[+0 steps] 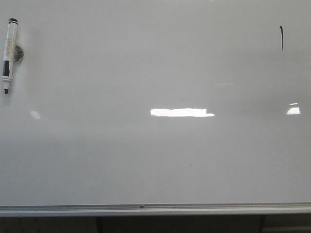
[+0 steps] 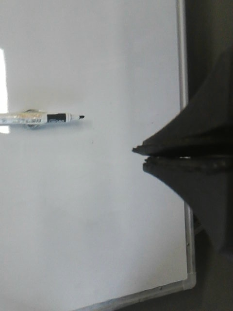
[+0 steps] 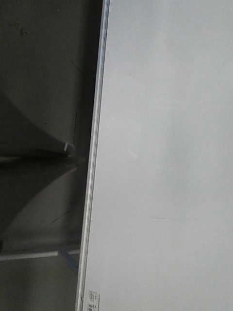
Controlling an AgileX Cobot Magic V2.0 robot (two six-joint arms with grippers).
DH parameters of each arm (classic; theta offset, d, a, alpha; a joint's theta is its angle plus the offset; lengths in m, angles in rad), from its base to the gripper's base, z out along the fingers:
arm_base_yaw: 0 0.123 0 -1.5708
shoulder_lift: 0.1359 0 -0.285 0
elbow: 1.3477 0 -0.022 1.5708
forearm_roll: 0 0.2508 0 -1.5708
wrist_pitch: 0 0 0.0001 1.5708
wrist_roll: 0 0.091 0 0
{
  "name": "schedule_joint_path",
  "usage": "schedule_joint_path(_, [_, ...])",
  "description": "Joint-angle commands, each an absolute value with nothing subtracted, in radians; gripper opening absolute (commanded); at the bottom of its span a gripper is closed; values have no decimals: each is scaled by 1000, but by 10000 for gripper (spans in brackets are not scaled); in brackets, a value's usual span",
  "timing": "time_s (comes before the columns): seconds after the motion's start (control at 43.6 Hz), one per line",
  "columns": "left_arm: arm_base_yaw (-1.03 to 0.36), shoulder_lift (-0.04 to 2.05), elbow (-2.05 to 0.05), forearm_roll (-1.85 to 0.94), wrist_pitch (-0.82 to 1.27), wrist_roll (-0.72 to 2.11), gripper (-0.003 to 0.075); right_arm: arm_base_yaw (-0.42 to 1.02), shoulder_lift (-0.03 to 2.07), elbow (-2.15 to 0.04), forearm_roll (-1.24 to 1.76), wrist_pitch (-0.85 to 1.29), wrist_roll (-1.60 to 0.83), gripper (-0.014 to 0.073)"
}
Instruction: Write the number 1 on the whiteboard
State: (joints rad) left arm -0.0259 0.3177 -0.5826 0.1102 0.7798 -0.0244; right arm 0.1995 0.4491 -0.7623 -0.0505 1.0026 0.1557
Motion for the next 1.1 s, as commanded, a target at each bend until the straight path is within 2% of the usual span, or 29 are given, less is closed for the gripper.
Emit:
schedule_joint_path(0.0, [19,224,-476,86,556,-29,-20,197,456,-786,-65,941,157,-69])
schedule_joint_path(0.252, [94,19,-136,-25,261,-29,-20,197,456,-786,-65,941,157,-69])
schedule_joint_path(0.55, [97,-24,33,-25,-16,-29,-20,197,456,-786,-65,941,157,-69])
schedule_joint_path(1.078, [64,-24,31,-23,11,-29,-20,197,456,-786,-65,939,157,-69])
